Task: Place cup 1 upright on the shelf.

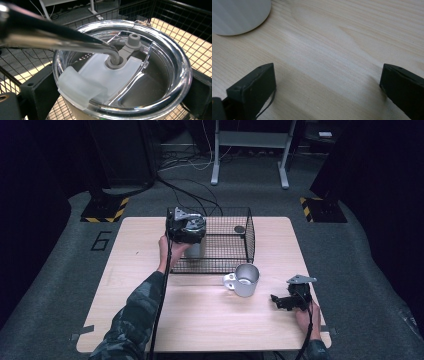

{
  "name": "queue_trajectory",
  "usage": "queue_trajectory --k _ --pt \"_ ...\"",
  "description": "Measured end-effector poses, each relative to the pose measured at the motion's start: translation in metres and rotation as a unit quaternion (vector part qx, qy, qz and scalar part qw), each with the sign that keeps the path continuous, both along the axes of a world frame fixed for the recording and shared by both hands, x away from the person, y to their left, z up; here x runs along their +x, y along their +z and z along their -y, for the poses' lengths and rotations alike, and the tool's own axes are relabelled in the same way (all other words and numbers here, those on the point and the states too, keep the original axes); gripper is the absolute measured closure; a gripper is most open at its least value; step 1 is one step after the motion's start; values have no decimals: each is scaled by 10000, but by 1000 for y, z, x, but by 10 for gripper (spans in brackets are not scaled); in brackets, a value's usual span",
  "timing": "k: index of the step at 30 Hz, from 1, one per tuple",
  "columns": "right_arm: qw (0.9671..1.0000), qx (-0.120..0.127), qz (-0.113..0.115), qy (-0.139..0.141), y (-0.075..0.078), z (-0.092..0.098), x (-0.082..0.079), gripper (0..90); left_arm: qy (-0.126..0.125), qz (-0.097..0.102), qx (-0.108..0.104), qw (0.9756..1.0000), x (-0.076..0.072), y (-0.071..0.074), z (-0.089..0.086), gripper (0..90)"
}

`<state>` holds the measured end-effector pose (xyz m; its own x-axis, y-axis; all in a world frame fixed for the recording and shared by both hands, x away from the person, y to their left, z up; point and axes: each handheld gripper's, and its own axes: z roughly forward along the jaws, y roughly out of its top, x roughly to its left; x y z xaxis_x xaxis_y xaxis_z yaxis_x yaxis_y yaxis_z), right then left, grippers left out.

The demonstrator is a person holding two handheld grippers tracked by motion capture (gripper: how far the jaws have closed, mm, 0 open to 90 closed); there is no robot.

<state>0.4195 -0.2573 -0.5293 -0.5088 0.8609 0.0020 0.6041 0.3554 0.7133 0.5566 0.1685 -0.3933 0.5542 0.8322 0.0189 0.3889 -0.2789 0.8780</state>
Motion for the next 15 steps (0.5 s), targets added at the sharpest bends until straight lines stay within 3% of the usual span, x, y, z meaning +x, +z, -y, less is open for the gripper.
queue_trajectory --k 15 --pt "10000 -10 2 13 0 0 0 0 112 -73 -2 9999 3 -9 0 37"
